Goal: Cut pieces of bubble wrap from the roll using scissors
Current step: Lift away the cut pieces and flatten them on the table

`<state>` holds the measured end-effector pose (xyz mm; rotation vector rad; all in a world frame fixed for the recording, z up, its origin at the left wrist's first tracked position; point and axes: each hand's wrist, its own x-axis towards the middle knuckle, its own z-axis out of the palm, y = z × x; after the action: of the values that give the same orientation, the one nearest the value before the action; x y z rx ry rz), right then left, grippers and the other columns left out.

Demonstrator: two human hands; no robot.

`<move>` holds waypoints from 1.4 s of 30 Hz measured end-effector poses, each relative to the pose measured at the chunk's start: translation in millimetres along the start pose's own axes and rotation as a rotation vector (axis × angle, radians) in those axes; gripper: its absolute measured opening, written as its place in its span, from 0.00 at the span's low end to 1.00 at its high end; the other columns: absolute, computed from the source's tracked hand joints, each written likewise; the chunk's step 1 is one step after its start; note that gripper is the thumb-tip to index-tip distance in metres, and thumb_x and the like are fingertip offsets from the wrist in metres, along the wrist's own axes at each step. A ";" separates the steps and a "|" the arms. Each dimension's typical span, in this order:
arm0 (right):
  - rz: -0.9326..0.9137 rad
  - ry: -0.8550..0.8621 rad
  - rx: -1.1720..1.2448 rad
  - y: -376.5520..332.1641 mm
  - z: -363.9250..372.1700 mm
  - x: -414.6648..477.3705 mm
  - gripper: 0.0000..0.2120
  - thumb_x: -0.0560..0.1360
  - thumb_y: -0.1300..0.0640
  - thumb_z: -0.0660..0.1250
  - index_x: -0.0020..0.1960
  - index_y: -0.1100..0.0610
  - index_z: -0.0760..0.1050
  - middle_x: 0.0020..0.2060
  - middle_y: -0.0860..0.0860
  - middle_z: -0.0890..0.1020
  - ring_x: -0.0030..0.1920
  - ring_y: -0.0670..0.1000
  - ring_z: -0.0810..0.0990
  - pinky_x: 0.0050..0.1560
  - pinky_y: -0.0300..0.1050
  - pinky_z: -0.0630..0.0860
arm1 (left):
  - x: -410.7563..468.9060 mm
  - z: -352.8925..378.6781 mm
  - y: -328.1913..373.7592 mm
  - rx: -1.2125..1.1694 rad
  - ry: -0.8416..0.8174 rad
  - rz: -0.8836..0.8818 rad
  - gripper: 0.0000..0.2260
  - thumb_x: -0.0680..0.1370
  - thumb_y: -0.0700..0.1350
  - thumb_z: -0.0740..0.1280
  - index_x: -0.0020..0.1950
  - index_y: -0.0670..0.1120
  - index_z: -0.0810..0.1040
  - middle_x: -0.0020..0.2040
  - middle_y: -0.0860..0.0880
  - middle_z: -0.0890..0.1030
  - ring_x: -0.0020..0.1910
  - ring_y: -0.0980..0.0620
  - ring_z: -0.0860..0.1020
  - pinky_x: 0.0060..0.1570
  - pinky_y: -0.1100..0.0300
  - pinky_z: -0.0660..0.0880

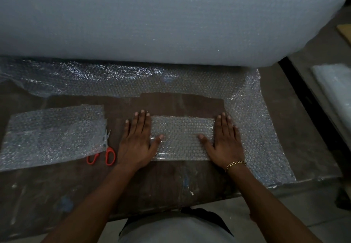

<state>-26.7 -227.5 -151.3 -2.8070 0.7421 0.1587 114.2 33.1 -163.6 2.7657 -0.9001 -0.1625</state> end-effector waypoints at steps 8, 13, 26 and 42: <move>0.009 -0.018 -0.014 -3.6 -3.5 0.6 0.46 0.77 0.25 0.38 0.82 0.57 0.39 0.82 0.53 0.41 0.80 0.52 0.35 0.79 0.59 0.40 | 1.4 -4.2 4.3 0.011 -0.022 -0.053 0.42 0.79 0.72 0.41 0.83 0.44 0.44 0.84 0.43 0.44 0.82 0.47 0.40 0.80 0.45 0.37; -0.144 0.038 0.021 -16.7 -24.7 5.5 0.39 0.78 0.31 0.54 0.81 0.53 0.55 0.80 0.53 0.58 0.79 0.57 0.55 0.76 0.59 0.51 | -6.1 -18.6 8.9 -0.122 0.051 -0.103 0.40 0.79 0.72 0.42 0.84 0.49 0.51 0.84 0.47 0.48 0.83 0.48 0.44 0.79 0.43 0.44; -0.336 -0.388 -0.014 -65.6 -62.3 71.0 0.30 0.70 0.46 0.70 0.70 0.48 0.68 0.60 0.52 0.77 0.59 0.56 0.76 0.53 0.47 0.72 | -19.9 -38.7 3.3 -0.320 0.238 -0.183 0.24 0.76 0.62 0.60 0.65 0.49 0.78 0.61 0.48 0.78 0.60 0.45 0.74 0.59 0.47 0.73; 0.185 -0.284 1.281 -57.2 -39.5 25.7 0.14 0.75 0.71 0.68 0.52 0.54 0.75 0.46 0.51 0.83 0.43 0.47 0.83 0.41 0.36 0.79 | -4.9 -38.8 33.0 -0.816 0.092 -0.368 0.22 0.78 0.51 0.72 0.70 0.49 0.72 0.66 0.48 0.73 0.61 0.50 0.75 0.57 0.56 0.72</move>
<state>25.8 -201.3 -106.1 -1.4697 0.6689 0.0634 98.3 17.1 -117.7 2.1034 -0.1995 -0.3644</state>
